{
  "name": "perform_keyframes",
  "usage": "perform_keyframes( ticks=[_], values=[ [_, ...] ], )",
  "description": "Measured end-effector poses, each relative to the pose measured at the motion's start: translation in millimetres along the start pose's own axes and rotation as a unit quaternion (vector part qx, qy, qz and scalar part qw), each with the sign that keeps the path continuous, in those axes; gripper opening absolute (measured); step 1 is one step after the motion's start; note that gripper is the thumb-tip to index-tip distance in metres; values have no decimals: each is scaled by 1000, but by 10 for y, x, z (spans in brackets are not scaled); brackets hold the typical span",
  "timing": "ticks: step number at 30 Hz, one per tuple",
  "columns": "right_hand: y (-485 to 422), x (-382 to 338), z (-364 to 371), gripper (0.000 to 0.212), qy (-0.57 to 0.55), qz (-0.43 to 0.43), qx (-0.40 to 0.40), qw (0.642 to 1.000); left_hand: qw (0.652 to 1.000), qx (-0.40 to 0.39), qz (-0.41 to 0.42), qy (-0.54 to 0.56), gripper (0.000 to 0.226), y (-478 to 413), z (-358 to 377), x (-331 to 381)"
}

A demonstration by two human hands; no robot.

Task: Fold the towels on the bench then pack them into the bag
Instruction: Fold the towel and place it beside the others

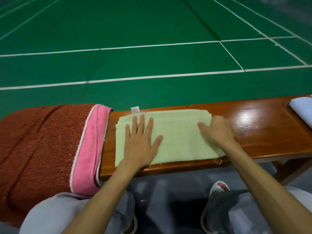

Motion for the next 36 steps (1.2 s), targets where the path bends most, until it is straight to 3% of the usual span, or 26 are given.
perform_keyframes(
  ticks=[4, 7, 11, 13, 14, 15, 16, 18, 20, 21, 23, 25, 29, 33, 36],
  values=[
    [-56, -58, -95, 26, -84, -52, -57, 993, 999, -32, -5, -5, 83, -20, 127, -46],
    [-121, 7, -263, 22, -225, -33, -112, 967, 999, -32, -7, 1, 83, -25, 115, 1],
    [-104, -83, -514, 73, -446, -7, -161, 880, 998, -45, -5, 52, 82, -20, 47, 103],
    [-61, -243, -618, 83, -491, -25, -166, 855, 983, -30, 6, 183, 74, -8, -94, 168],
    [-14, -362, -624, 87, -506, -34, -171, 845, 959, -27, 0, 284, 70, -14, -176, 207],
    [56, -503, -586, 90, -512, -45, -178, 839, 918, -34, -16, 396, 68, -27, -245, 240],
    [141, -666, -503, 92, -510, -61, -191, 837, 855, -48, -40, 515, 68, -32, -337, 274],
    [361, -1034, -217, 98, -501, -104, -232, 827, 674, -99, -108, 724, 70, -42, -469, 293],
    [588, -1344, 98, 106, -489, -143, -291, 810, 500, -159, -156, 837, 68, -22, -512, 227],
    [688, -1446, 222, 110, -480, -153, -317, 803, 453, -176, -176, 856, 66, 2, -521, 156],
    [795, -1522, 342, 114, -477, -157, -331, 799, 415, -192, -191, 869, 49, 39, -464, 30],
    [748, -1451, 293, 110, -492, -161, -269, 812, 425, -197, -195, 862, 42, 71, -334, -72],
    [542, -1093, 195, 99, -479, -156, -152, 850, 497, -147, -210, 829, 75, 79, -251, -283],
    [554, -884, 281, 95, -333, -190, -126, 915, 507, -147, -162, 834, 99, 97, -230, -404],
    [623, -895, 349, 98, -198, -247, -121, 941, 534, -139, -196, 811, 107, 104, -300, -414]
  ],
)
Point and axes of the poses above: each hand's wrist, its own y-axis away from the middle knuckle, its own z-axis out of the palm, x = y × z, the point moved 4 cm from there along -y, towards the middle knuckle, and after that the axes turned 7 degrees about -y, right-handed, at the moved point
